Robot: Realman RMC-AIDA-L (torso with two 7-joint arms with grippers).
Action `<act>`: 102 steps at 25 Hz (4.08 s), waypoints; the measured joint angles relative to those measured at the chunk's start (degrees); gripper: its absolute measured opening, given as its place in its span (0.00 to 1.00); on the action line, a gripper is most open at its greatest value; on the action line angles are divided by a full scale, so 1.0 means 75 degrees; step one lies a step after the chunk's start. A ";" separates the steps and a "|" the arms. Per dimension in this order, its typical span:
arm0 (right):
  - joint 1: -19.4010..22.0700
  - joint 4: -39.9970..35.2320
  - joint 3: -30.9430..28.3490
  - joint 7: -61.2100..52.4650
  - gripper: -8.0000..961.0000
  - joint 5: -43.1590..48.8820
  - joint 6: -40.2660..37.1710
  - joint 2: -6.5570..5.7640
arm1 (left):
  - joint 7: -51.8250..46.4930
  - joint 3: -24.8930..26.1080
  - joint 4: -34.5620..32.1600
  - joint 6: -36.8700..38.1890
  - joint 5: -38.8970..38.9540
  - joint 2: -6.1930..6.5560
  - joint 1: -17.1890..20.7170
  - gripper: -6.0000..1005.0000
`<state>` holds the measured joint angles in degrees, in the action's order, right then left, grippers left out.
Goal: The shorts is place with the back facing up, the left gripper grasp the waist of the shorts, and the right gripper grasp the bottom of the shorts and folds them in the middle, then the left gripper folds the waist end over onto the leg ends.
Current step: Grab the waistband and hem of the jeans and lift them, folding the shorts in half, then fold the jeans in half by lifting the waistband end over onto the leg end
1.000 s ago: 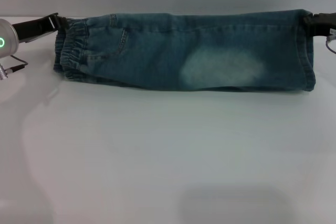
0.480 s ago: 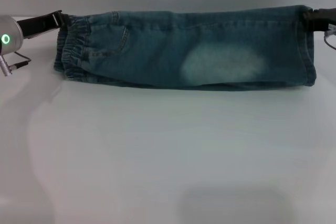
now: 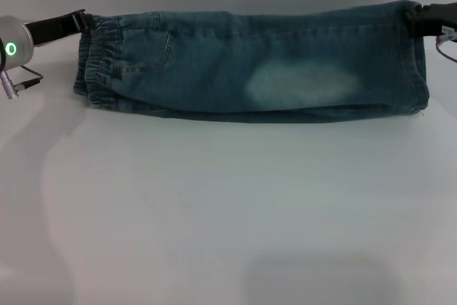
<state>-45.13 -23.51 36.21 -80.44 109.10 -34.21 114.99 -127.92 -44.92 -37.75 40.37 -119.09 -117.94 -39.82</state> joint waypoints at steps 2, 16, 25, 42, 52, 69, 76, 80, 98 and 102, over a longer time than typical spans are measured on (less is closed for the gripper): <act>-0.0006 0.0007 0.0038 0.0003 0.04 0.0002 0.0033 0.0010 | 0.0135 -0.0002 0.0077 -0.0045 0.0154 0.0002 -0.0008 0.10; 0.0097 0.0013 -0.0030 -0.0035 0.48 -0.0033 0.0069 0.0093 | 0.0213 -0.0044 0.0182 -0.0207 0.0365 0.0003 0.0067 0.29; 0.0327 -0.0123 -0.0043 -0.0041 0.48 -0.0190 0.0002 0.0237 | 0.1035 -0.0030 0.0090 0.0506 0.0934 0.0042 0.0486 0.62; 0.0993 -0.0735 0.0057 0.0349 0.48 -0.1282 -0.1375 0.0492 | 0.5004 0.0010 0.0377 0.1485 0.2486 0.0019 0.1620 0.62; 0.1730 -0.0713 0.0057 0.2641 0.48 -0.3845 -0.3677 0.0487 | 0.6886 0.0009 0.1326 0.0960 0.3599 0.0009 0.1458 0.55; 0.1844 -0.0724 0.0058 0.2645 0.48 -0.3833 -0.3857 0.0370 | 0.7186 -0.0011 0.2127 -0.0358 0.3674 0.0004 0.0877 0.71; 0.1803 -0.0711 0.0049 0.2642 0.48 -0.3832 -0.3842 0.0346 | 0.7161 -0.0060 0.2206 -0.0362 0.3681 0.0013 0.0831 0.70; 0.1801 -0.0709 0.0031 0.2639 0.48 -0.3848 -0.3851 0.0345 | 0.7172 -0.0063 0.2271 -0.0373 0.3675 0.0017 0.0803 0.70; 0.1785 -0.0727 -0.0024 0.2639 0.48 -0.3873 -0.3808 0.0407 | 0.7207 -0.0131 0.2584 -0.0274 0.3602 0.0028 0.0605 0.69; 0.1805 -0.0751 -0.0027 0.2639 0.48 -0.3897 -0.3806 0.0424 | 0.7170 -0.0189 0.2584 -0.0221 0.3597 0.0045 0.0641 0.69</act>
<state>-31.59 -29.14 36.01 -60.65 79.87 -62.75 118.17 -74.14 -46.34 -18.37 38.71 -92.11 -117.60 -35.01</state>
